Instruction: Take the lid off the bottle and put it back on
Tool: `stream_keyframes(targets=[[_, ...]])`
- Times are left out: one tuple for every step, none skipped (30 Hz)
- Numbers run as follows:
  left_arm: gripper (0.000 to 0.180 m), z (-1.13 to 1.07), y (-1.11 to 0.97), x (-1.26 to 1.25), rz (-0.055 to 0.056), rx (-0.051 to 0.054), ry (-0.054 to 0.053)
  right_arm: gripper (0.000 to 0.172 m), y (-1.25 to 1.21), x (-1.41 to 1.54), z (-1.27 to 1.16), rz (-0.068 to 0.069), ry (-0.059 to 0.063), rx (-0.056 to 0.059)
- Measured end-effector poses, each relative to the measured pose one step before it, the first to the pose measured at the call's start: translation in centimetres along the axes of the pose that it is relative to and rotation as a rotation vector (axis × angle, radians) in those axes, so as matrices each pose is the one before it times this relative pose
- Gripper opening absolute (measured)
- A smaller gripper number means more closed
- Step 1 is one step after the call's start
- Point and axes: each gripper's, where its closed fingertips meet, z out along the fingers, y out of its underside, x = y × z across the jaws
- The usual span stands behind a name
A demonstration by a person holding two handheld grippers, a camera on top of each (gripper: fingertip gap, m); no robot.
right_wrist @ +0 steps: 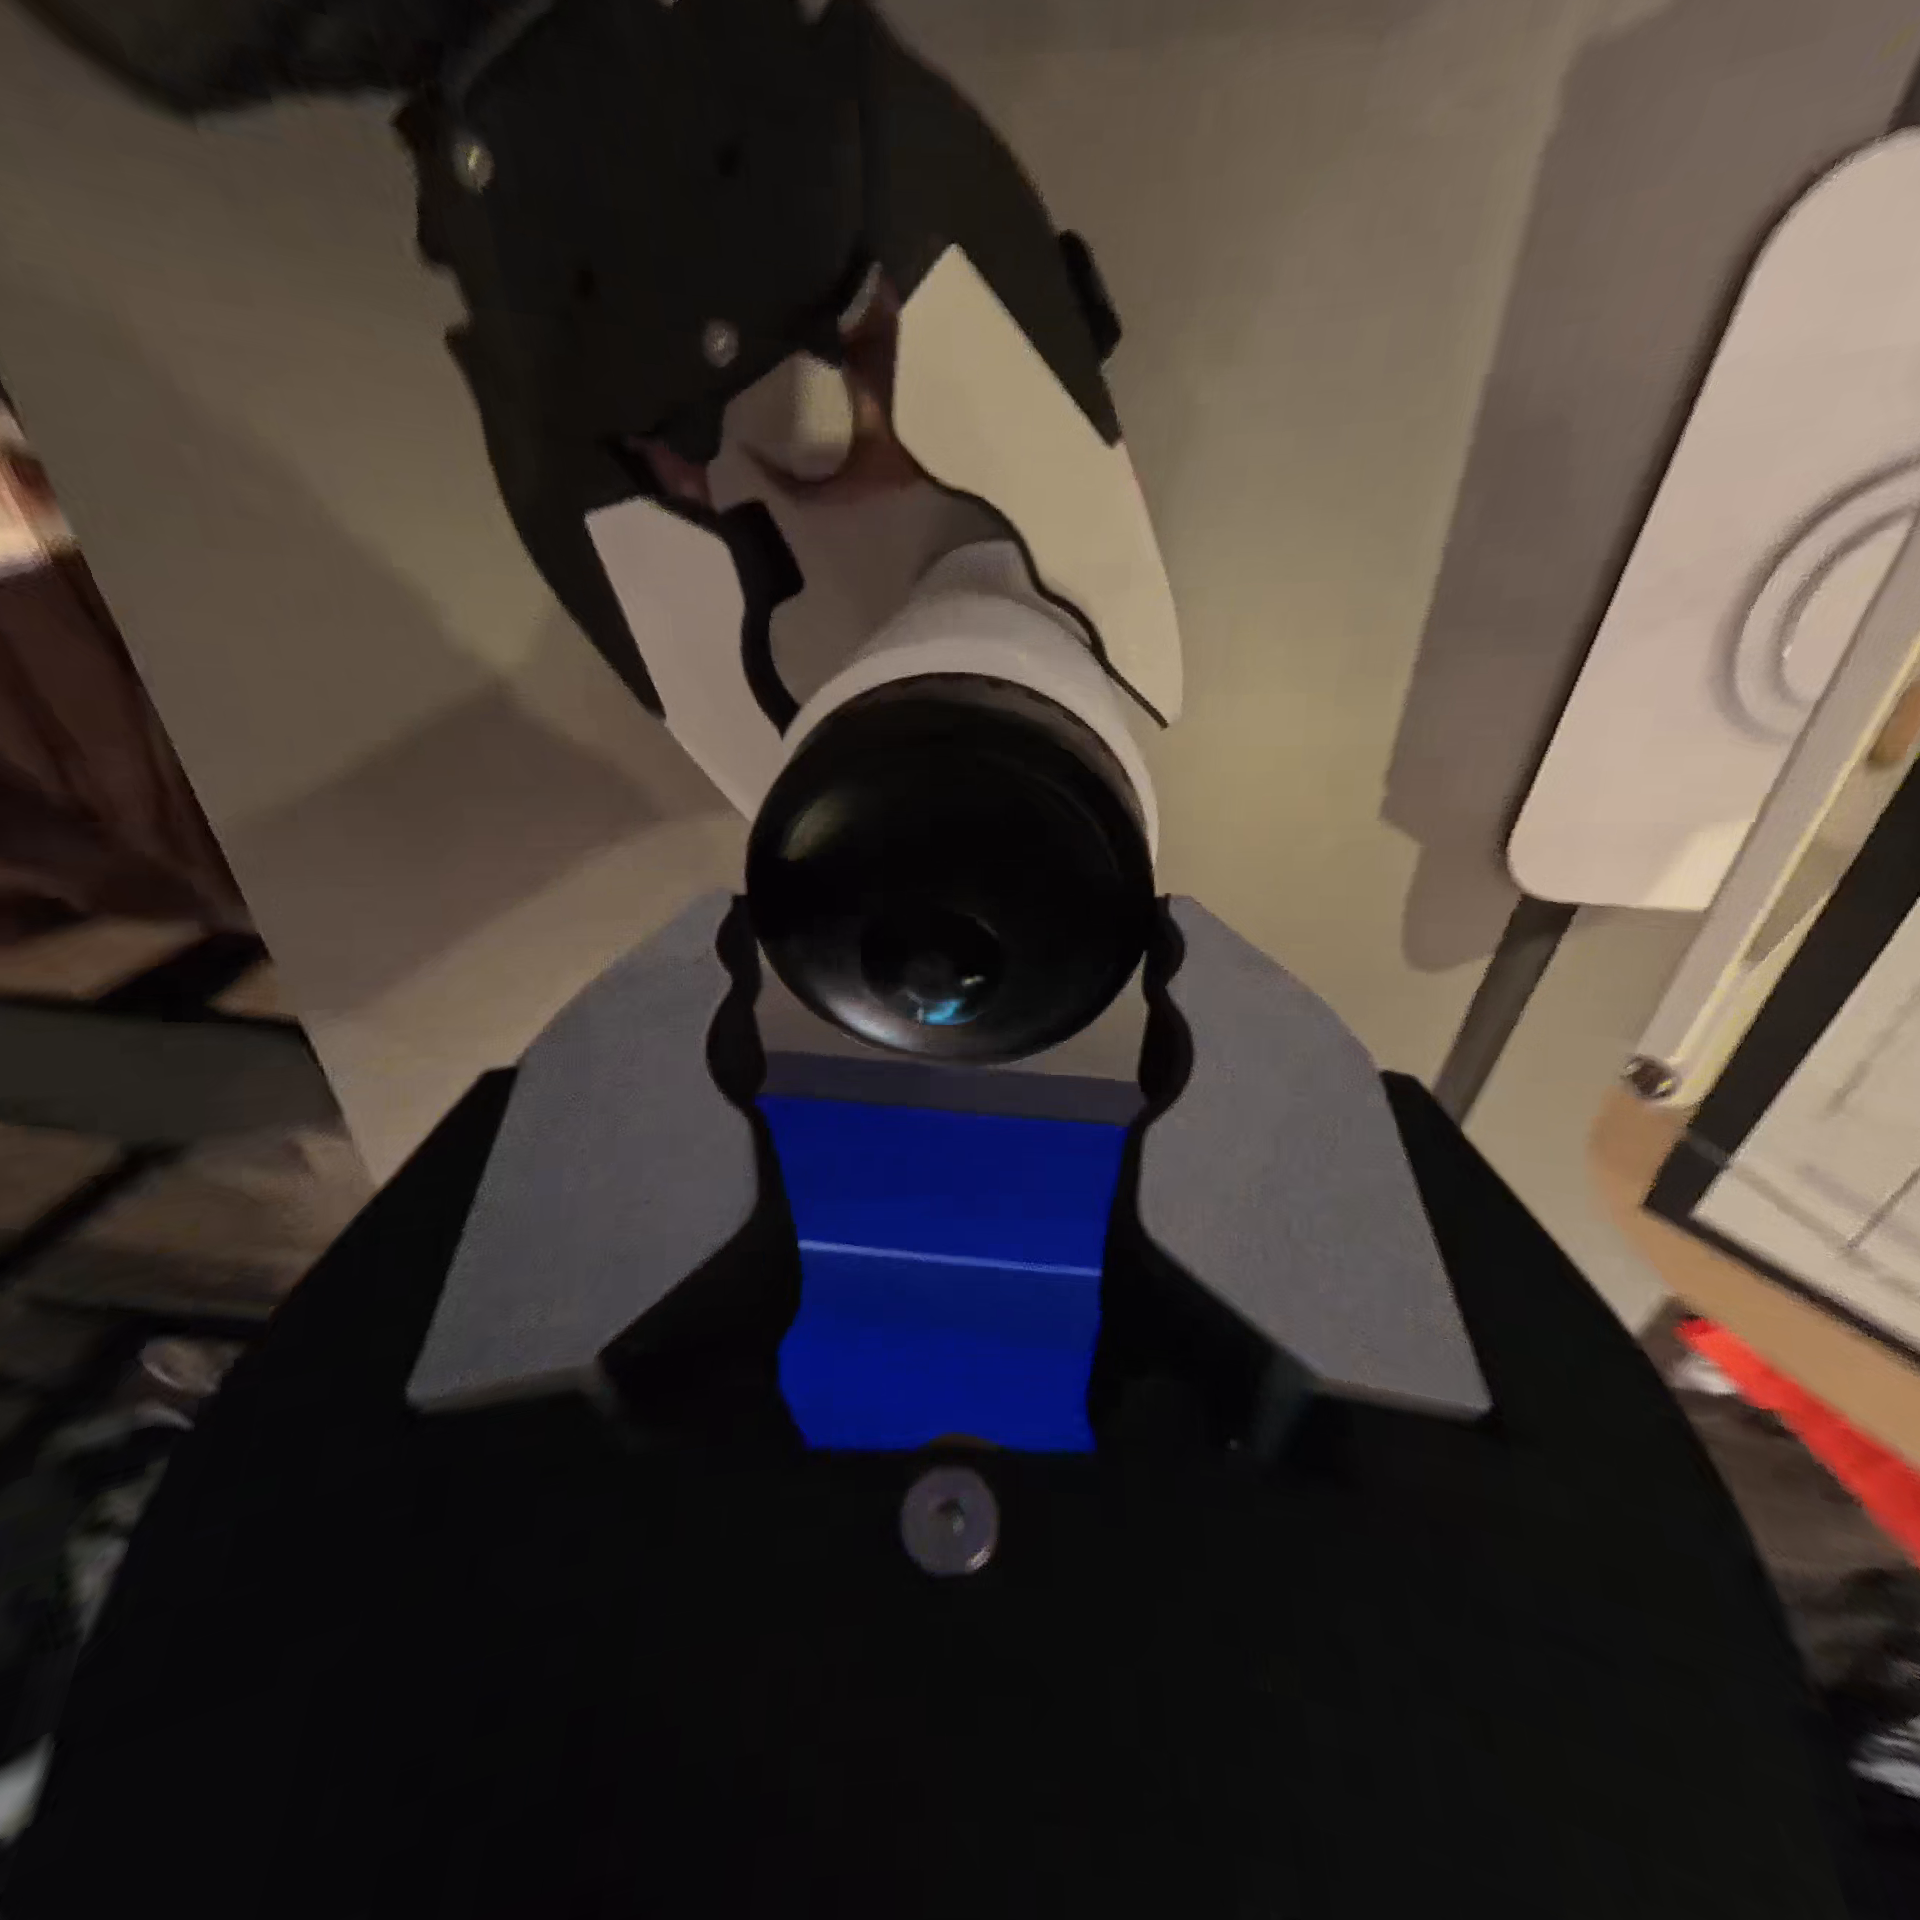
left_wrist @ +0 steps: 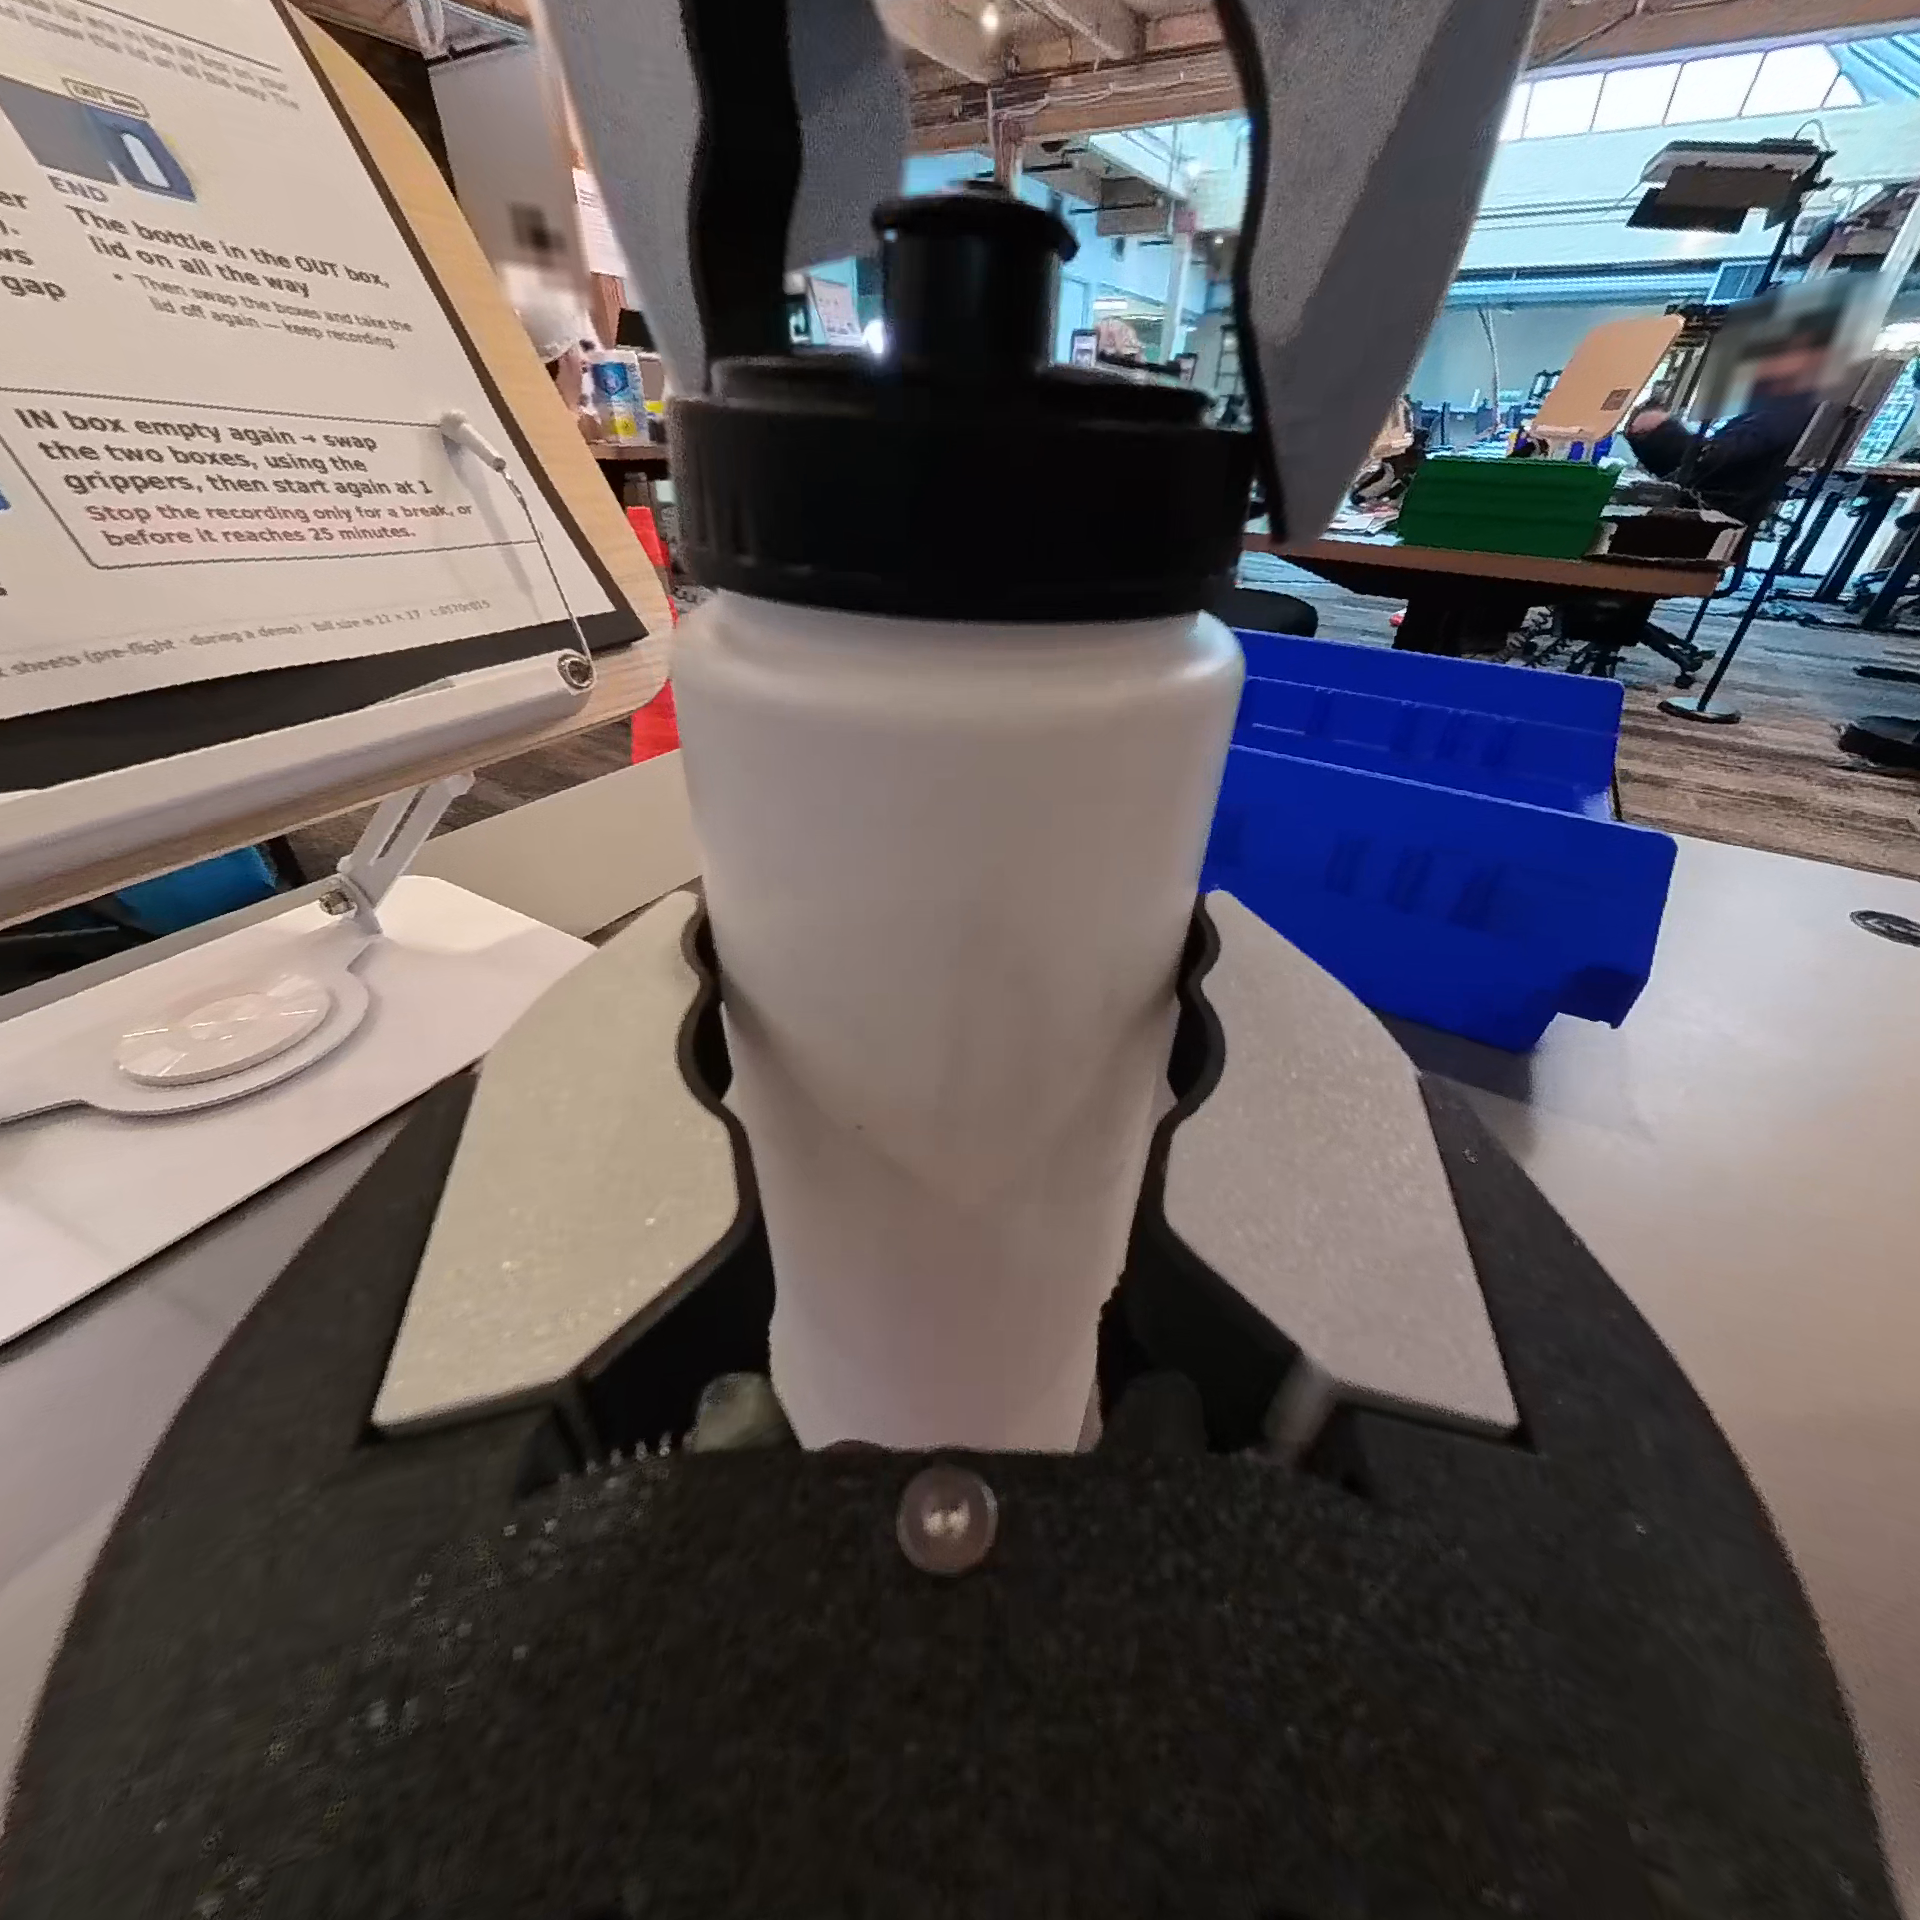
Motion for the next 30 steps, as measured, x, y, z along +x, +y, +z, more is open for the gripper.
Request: stream_keyframes(targets=[[0.084, -0.001, 0.015, 0.075, 0.0007, -0.0012, 0.0084, 0.071, 0.076, 0.029, -0.02, -0.0734, 0.0033, -0.0286], [0.084, 0.003, 0.0, 0.054, 0.0017, -0.0016, 0.0064, 0.071, 0.056, 0.022, -0.031, -0.0872, 0.0073, -0.0192], [0.084, 0.017, 0.006, 0.033, 0.0002, -0.0013, 0.0045, 0.071, 0.025, 0.076, -0.04, -0.0809, 0.0099, -0.0147], [0.084, -0.004, 0.008, 0.014, -0.0014, 0.0001, 0.0052, 0.071, 0.019, 0.053, -0.02, -0.0652, 0.0041, -0.0155], [0.084, -0.015, -0.003, 0.007, -0.0017, 0.0009, 0.0056, 0.071, 0.013, 0.069, -0.011, -0.0554, 0.0018, -0.0132], [0.084, -0.009, 0.004, 0.022, -0.0005, 0.0012, 0.0057, 0.071, 0.001, 0.046, -0.016, -0.0481, 0.0011, -0.0133], [0.084, 0.008, 0.001, 0.005, -0.0003, 0.0006, 0.0049, 0.071, 0.013, 0.043, -0.01, -0.0433, 0.0006, -0.0083], [0.084, 0.006, 0.012, -0.005, 0.0, -0.0011, 0.0041, 0.071, 0.039, 0.069, -0.017, -0.037, 0.002, -0.0103], [0.084, 0.015, 0.003, 0.005, 0.0005, -0.0018, 0.0033, 0.071, 0.036, 0.024, -0.004, -0.0293, 0.0011, -0.0146], [0.084, 0.009, 0.008, 0.028, 0.0023, -0.0021, 0.0014, 0.071, 0.056, -0.011, -0.002, -0.0244, 0.002, -0.0181], [0.084, 0.019, 0.006, 0.052, 0.0038, -0.0019, -0.0001, 0.071, 0.05, -0.028, -0.018, -0.0187, 0.0046, -0.0219], [0.084, 0.03, 0.003, 0.052, 0.0036, -0.0017, -0.0003, 0.071, 0.072, -0.066, -0.026, -0.0099, 0.0057, -0.0213], [0.084, 0.029, 0.004, 0.051, 0.0031, -0.0019, -0.0006, 0.071, 0.056, -0.083, -0.039, -0.0034, 0.0086, -0.0187], [0.084, 0.019, 0.004, 0.009, 0.0001, -0.0011, -0.0005, 0.071, 0.012, -0.032, -0.084, 0.0022, 0.0154, -0.0069], [0.084, -0.021, 0.007, -0.025, -0.0024, 0.0002, -0.0005, 0.07, -0.138, 0.013, -0.203, 0.0195, 0.02, 0.0111], [0.084, -0.04, 0.001, -0.054, -0.0038, 0.0007, -0.0007, 0.07, -0.386, -0.012, -0.368, 0.0305, 0.0196, 0.0323], [0.084, -0.029, 0.001, -0.058, -0.0045, 0.0006, -0.0008, 0.072, -0.371, -0.175, -0.503, 0.0232, 0.0124, 0.0416], [0.084, -0.019, 0.008, -0.038, -0.0031, 0.0001, -0.0011, 0.071, -0.351, -0.042, -0.613, 0.03, 0.0258, 0.048], [0.083, 0.002, -0.005, 0.002, -0.0001, -0.0004, -0.0016, 0.077, -0.488, 0.108, -0.641, 0.0459, 0.0346, 0.0591], [0.084, 0.009, 0.004, 0.015, 0.0019, -0.001, -0.0029, 0.084, -0.575, -0.001, -0.611, 0.0616, 0.0218, 0.0626], [0.084, 0.013, 0.008, 0.03, 0.0018, -0.0021, -0.0044, 0.088, -0.446, 0.371, -0.496, 0.0856, 0.0436, 0.0506], [0.084, 0.014, 0.009, 0.015, 0.0007, -0.0021, -0.0054, 0.094, -0.248, 0.719, -0.343, 0.1045, 0.0637, 0.0348], [0.084, 0.002, -0.001, 0.001, -0.0008, -0.0014, -0.0062, 0.099, -0.119, 0.567, -0.15, 0.1223, 0.05, 0.0278], [0.084, 0.001, 0.006, -0.026, -0.0027, -0.0012, -0.0069, 0.102, 0.002, 0.211, -0.001, 0.1313, 0.0246, 0.0189], [0.084, -0.009, 0.019, -0.032, -0.003, -0.0021, -0.0083, 0.106, 0.03, 0.355, 0.077, 0.145, 0.0334, 0.0201], [0.084, 0.001, 0.015, -0.004, 0.0001, -0.0041, -0.009, 0.11, 0.0, 0.184, 0.136, 0.1452, 0.023, 0.032], [0.084, 0.016, 0.02, 0.02, 0.0037, -0.0053, -0.0097, 0.108, 0.368, 0.09, 0.156, 0.1175, 0.0193, 0.0193], [0.084, 0.006, 0.018, 0.027, 0.0028, -0.0035, -0.0099, 0.104, 0.801, 0.65, 0.134, 0.1041, 0.0555, -0.0135], [0.084, 0.0, -0.002, 0.009, -0.0004, -0.0004, -0.0093, 0.108, 0.704, 0.265, 0.175, 0.0866, 0.0212, -0.0235], [0.084, -0.018, 0.008, -0.004, -0.0019, 0.0011, -0.008, 0.108, 0.531, 0.154, 0.128, 0.0671, 0.0082, -0.0222]])
